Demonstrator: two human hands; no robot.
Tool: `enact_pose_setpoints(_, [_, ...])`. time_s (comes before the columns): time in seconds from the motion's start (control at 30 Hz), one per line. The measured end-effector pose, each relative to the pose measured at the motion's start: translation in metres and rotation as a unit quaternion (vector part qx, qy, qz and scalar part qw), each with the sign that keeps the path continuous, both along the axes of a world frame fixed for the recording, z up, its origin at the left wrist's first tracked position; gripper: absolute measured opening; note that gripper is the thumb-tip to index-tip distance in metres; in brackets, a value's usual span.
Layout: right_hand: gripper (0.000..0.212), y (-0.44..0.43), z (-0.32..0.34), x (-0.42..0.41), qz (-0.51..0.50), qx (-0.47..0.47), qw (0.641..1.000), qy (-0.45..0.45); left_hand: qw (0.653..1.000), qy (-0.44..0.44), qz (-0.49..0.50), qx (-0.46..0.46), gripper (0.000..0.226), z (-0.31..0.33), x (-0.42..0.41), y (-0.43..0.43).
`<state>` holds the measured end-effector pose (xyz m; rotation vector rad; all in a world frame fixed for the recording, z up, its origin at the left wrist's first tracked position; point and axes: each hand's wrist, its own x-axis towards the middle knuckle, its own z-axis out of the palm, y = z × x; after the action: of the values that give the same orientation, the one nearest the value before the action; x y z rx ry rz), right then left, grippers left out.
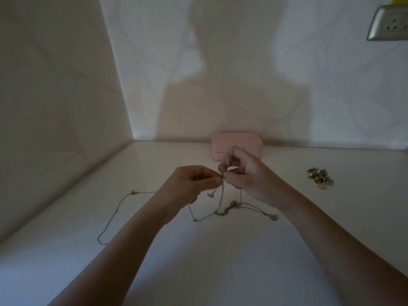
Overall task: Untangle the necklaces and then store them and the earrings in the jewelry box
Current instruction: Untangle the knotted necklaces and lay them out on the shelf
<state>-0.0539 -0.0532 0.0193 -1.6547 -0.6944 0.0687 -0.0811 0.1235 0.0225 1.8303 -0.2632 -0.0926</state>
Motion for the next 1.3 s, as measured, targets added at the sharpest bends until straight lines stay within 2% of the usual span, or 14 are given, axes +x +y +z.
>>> enact_pose_setpoints(0.17, [0.019, 0.0, 0.002, -0.001, 0.024, -0.007, 1.0, 0.014, 0.999, -0.021, 0.042, -0.018, 0.012, -0.003, 0.002, -0.002])
enact_pose_setpoints(0.37, [0.02, -0.002, 0.0, -0.001, 0.028, -0.033, 0.999, 0.02, 0.998, -0.032, 0.048, 0.006, 0.004, -0.007, 0.001, -0.005])
enact_pose_setpoints(0.5, [0.018, -0.002, -0.003, -0.002, -0.013, -0.1, 0.995, -0.008, 0.999, -0.001, 0.034, 0.006, 0.012, -0.008, 0.003, -0.006])
enact_pose_setpoints(0.67, [0.025, -0.003, 0.001, -0.006, -0.1, -0.218, 0.968, -0.079, 0.998, 0.033, 0.055, 0.006, 0.004, -0.007, 0.004, -0.004])
enact_pose_setpoints(0.8, [0.016, 0.001, 0.002, -0.009, -0.128, -0.275, 0.945, -0.126, 0.994, 0.091, 0.063, -0.01, 0.017, -0.009, 0.006, -0.005])
enact_pose_setpoints(1.0, [0.015, -0.001, 0.006, -0.009, -0.114, -0.228, 0.964, -0.081, 0.992, 0.128, -0.003, 0.001, 0.017, -0.011, 0.005, -0.002])
enact_pose_setpoints(1.13, [0.014, -0.002, 0.008, -0.007, -0.061, -0.141, 0.988, 0.01, 0.989, 0.137, -0.053, -0.009, 0.016, -0.007, 0.005, 0.001])
enact_pose_setpoints(1.3, [0.013, -0.006, 0.007, -0.005, -0.017, -0.095, 0.993, 0.066, 0.984, 0.156, -0.091, 0.0, 0.015, -0.002, 0.004, 0.005])
